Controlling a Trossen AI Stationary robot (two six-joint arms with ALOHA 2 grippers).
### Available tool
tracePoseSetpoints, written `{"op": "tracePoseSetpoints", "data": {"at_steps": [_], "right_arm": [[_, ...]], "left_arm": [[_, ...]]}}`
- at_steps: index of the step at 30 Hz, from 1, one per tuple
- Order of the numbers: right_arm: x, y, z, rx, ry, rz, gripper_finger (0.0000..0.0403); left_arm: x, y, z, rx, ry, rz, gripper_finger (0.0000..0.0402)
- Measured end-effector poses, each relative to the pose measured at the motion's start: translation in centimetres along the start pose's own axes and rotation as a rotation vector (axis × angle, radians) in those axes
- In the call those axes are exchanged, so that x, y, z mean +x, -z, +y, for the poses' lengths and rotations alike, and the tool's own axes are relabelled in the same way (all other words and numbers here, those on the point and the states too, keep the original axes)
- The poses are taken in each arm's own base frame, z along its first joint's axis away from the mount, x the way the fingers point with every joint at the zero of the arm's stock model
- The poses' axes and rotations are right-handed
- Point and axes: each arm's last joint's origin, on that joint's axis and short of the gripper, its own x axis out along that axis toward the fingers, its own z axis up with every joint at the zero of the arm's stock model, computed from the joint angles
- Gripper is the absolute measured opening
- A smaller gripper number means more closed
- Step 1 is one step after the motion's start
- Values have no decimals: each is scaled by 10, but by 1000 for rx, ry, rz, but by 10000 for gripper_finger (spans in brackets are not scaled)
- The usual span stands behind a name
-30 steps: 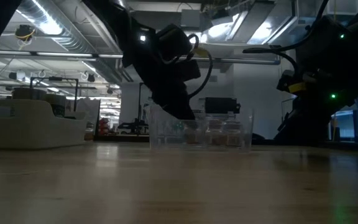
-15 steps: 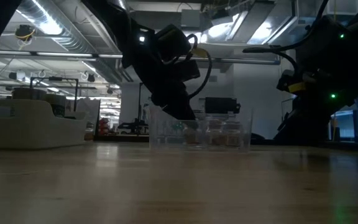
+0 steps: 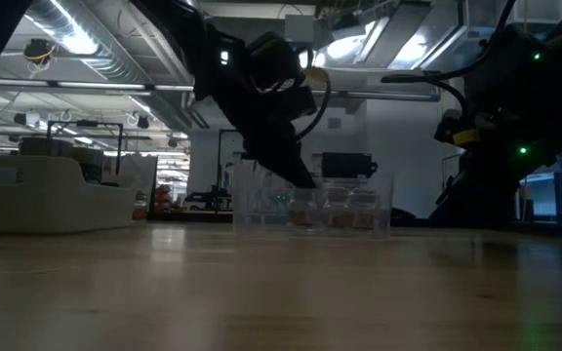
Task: Sort spices by type
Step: Put the brown seasoning bottle into the top transparent bin, then put the black seasoning can into the bottom transparent bin
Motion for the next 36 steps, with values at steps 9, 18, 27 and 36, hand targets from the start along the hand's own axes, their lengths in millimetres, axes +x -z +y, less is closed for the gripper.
{"op": "tracePoseSetpoints", "data": {"at_steps": [9, 18, 27, 36], "right_arm": [[0, 0, 0, 1, -2, 0, 310], [0, 0, 0, 0, 1, -1, 310], [0, 0, 0, -1, 1, 0, 310], [0, 2, -1, -2, 2, 1, 310]], "left_arm": [[-28, -19, 4, -12, -17, -48, 272], [-65, -35, 15, 9, -219, -107, 272], [-68, -30, 45, -27, -399, -106, 272], [-53, -13, 70, -39, -397, -79, 272]]}}
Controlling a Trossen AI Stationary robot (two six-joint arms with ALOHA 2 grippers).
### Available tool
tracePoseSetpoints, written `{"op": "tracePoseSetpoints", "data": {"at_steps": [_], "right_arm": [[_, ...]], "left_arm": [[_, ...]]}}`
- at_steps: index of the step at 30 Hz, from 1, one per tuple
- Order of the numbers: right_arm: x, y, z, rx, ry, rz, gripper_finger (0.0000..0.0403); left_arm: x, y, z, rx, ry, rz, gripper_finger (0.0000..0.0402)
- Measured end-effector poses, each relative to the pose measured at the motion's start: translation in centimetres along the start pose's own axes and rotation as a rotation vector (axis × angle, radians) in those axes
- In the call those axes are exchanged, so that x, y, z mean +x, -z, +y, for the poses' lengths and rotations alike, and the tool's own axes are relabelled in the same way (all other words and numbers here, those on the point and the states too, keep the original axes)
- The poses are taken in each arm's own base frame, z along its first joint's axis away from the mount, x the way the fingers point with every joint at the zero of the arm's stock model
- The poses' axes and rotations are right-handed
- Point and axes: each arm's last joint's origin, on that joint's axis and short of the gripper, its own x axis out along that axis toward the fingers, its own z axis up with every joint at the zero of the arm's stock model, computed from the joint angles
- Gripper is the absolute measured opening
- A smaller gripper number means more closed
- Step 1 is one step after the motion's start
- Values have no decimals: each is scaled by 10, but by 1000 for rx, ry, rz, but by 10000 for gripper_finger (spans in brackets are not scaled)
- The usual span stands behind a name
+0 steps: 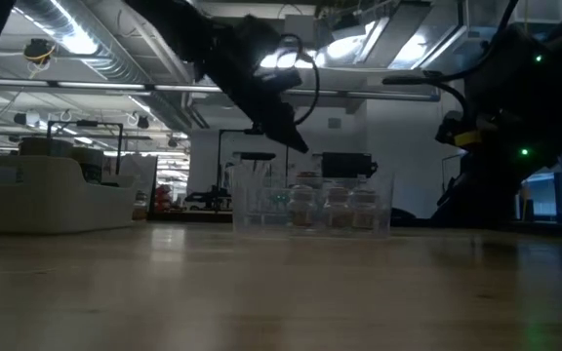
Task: Sort spices by type
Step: Put the black seasoning can into the bottom transparent bin
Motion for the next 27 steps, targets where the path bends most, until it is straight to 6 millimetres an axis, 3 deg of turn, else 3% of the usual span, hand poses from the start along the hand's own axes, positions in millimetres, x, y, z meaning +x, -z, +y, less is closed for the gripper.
{"op": "tracePoseSetpoints", "data": {"at_steps": [15, 27], "right_arm": [[0, 2, 0, -1, -6, 5, 310], [0, 2, 0, -3, -5, 6, 310]], "left_arm": [[37, 41, 35, -114, 76, 32, 272], [43, 45, 44, -82, 142, -58, 272]]}}
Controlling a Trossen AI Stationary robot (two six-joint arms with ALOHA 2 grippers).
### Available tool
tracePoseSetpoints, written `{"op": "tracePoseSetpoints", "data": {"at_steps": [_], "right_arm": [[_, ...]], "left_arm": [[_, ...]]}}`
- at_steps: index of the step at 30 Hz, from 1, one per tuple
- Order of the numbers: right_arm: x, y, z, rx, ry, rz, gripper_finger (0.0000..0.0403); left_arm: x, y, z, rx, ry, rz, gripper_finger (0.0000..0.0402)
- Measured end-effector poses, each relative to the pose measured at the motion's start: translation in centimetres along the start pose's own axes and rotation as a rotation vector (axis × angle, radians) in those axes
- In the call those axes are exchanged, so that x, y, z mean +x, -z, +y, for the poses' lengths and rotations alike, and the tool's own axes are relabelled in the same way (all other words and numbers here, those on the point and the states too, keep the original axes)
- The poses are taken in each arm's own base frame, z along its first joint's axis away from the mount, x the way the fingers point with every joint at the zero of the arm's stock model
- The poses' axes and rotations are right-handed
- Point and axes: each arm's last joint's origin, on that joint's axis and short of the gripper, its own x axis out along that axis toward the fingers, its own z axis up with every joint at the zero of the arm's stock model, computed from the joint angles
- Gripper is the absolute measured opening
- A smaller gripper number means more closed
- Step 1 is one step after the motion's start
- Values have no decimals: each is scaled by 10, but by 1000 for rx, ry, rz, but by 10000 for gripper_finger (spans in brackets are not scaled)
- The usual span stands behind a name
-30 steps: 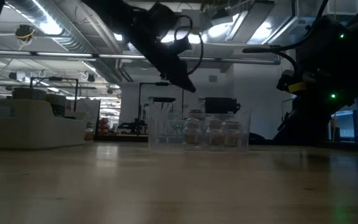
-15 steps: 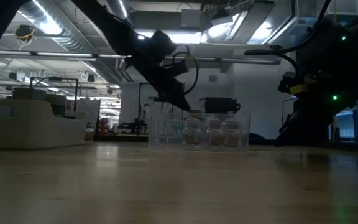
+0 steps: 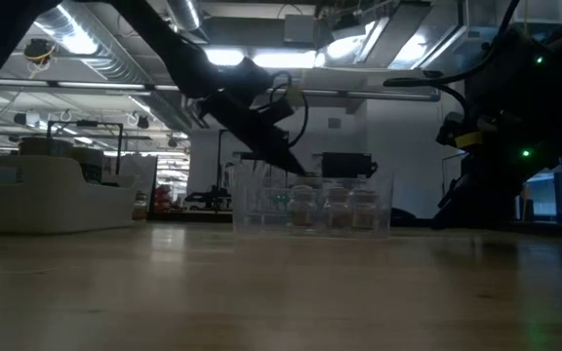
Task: Sort spices by type
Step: Put the black seasoning can into the bottom transparent bin
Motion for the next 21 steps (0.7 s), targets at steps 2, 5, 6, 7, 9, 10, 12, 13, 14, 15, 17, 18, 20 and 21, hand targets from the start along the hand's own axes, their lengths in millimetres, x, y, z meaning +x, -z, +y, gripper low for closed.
{"op": "tracePoseSetpoints", "data": {"at_steps": [2, 5, 6, 7, 9, 10, 12, 13, 14, 15, 17, 18, 20, 21], "right_arm": [[0, 0, 0, 0, 0, 0, 310], [0, 0, 0, 0, 0, 0, 310], [0, 0, 0, 0, 0, 0, 310], [0, 0, 0, 0, 0, 0, 310], [0, 0, 0, 0, 0, 0, 310], [0, 0, 0, 0, 0, 0, 310], [0, 0, 0, 0, 0, 0, 310], [0, 0, 0, 1, -1, 0, 310], [0, 0, 0, 0, -1, 0, 310], [0, 0, 0, 0, 0, 0, 310], [0, 0, 0, 0, -1, 0, 310], [0, 0, 0, 1, -1, 0, 310], [0, 0, 0, 0, -1, 0, 310], [0, 0, 0, 1, -1, 0, 310]], "left_arm": [[1, 2, 1, -16, 5, 6, 272], [5, 9, 4, -32, 6, 19, 272], [8, 12, 5, -39, 13, 28, 272], [12, 16, 5, -43, 20, 34, 272], [17, 23, 5, -46, 30, 54, 272], [19, 24, 5, -46, 29, 53, 272], [21, 25, 5, -46, 29, 49, 272], [22, 24, 5, -45, 29, 37, 272], [22, 24, 4, -47, 36, 37, 272], [22, 25, 4, -48, 43, 37, 272], [22, 24, 4, -47, 47, 34, 272], [22, 24, 4, -47, 48, 31, 272], [22, 24, 3, -53, 59, 26, 267], [22, 24, 3, -60, 63, 25, 262]]}}
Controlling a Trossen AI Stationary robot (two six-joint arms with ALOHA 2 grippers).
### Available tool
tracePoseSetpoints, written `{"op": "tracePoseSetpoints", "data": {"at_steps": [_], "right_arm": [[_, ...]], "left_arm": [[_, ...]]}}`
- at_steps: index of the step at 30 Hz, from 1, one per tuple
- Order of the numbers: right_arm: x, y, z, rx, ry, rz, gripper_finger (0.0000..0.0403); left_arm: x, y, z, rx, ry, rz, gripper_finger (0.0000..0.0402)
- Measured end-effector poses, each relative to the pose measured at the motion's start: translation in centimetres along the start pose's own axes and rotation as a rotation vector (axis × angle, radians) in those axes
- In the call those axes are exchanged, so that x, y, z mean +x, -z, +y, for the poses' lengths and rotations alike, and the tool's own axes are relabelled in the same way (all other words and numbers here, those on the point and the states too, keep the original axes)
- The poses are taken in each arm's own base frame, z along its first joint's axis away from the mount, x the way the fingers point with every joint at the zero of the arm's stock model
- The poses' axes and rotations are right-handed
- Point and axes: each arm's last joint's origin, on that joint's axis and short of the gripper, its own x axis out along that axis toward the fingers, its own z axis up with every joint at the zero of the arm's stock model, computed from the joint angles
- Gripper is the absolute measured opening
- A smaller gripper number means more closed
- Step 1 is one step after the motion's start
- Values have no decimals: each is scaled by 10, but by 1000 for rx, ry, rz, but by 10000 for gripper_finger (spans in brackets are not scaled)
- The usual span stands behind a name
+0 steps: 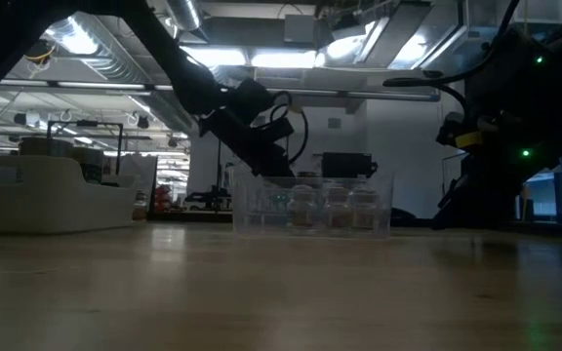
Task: Sort spices by type
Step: Put the black seasoning can into the bottom transparent bin
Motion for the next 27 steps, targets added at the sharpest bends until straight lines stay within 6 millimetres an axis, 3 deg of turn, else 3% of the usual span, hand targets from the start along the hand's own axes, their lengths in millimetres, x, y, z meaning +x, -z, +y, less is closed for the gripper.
{"op": "tracePoseSetpoints", "data": {"at_steps": [15, 21, 27], "right_arm": [[0, 0, 0, 4, -12, 6, 310], [0, 0, 1, 7, -24, 12, 310], [0, -2, 2, 26, -44, 3, 310]], "left_arm": [[0, 0, -1, 23, 5, 0, 122], [-3, -6, -8, 26, -31, 14, 126], [-30, -34, -22, 40, -89, -4, 129]]}}
